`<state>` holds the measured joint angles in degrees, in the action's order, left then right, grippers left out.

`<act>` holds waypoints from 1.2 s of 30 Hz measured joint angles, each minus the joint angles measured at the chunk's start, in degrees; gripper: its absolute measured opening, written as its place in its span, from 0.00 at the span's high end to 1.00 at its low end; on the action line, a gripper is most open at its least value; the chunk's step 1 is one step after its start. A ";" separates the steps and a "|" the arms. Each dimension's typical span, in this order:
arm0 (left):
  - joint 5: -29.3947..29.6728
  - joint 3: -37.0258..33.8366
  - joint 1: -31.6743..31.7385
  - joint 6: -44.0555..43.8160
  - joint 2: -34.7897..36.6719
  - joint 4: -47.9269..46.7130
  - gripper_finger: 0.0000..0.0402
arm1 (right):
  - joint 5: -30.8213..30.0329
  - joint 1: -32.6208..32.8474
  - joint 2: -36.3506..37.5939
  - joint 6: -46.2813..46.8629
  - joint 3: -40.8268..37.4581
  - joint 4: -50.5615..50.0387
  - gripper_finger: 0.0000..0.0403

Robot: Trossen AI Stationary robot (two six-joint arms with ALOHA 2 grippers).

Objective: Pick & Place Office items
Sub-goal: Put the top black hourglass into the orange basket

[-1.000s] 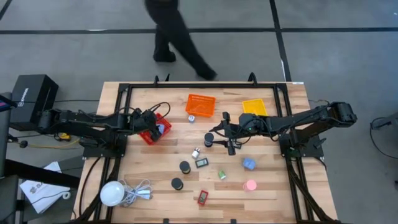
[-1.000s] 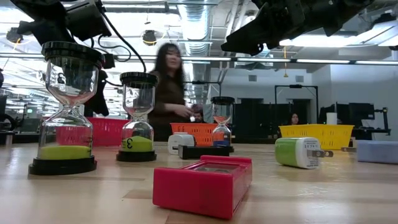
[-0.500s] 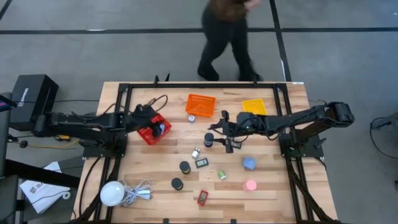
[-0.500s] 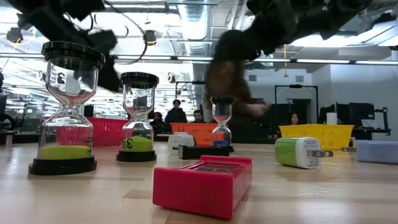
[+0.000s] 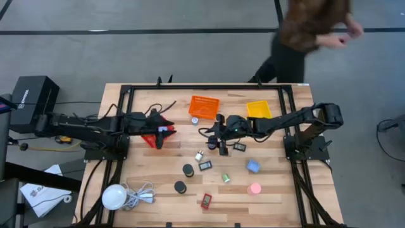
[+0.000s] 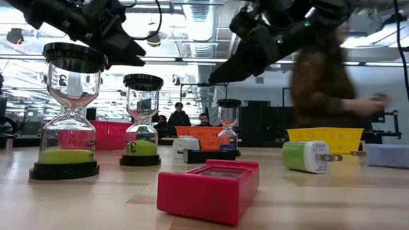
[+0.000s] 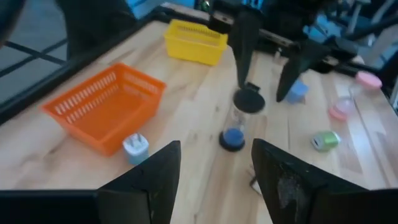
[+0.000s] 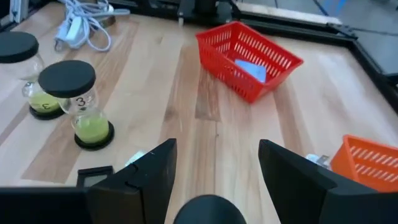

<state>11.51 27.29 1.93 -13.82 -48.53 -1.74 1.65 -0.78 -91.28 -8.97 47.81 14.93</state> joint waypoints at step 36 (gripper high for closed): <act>-0.02 -0.02 -1.59 0.04 -2.85 3.28 0.52 | -0.13 -0.17 -5.38 5.20 1.84 -8.69 0.48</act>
<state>11.49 27.27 0.34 -13.78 -51.37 1.54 1.52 -0.95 -96.66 -3.77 49.65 6.24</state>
